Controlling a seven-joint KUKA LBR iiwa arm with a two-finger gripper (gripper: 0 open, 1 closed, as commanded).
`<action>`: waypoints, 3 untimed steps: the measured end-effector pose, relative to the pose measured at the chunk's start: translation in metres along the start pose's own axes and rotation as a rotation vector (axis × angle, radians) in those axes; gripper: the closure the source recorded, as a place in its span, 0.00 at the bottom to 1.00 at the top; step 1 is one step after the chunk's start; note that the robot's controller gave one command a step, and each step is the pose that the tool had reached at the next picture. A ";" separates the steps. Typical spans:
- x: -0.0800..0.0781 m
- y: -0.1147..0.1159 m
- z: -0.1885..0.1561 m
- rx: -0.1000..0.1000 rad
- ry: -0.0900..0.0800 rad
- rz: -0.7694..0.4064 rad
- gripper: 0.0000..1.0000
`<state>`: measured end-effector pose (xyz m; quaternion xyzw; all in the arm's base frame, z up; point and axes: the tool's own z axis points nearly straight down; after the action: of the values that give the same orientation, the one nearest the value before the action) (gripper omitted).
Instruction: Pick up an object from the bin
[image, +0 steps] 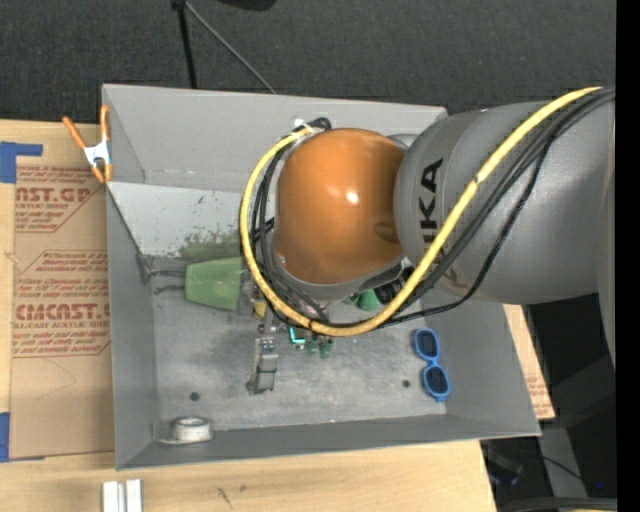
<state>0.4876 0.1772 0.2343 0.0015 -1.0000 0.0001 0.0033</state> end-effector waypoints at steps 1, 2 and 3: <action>-0.069 -0.050 0.115 0.001 -0.003 0.175 0.00; -0.100 -0.071 0.161 -0.003 -0.010 0.203 0.00; -0.100 -0.069 0.158 -0.004 -0.010 0.201 1.00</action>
Offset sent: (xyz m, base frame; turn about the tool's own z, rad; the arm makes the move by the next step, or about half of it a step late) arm 0.0691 -0.0485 -0.1114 0.1730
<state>0.5865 0.1083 0.0760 -0.0990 -0.9951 -0.0015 -0.0017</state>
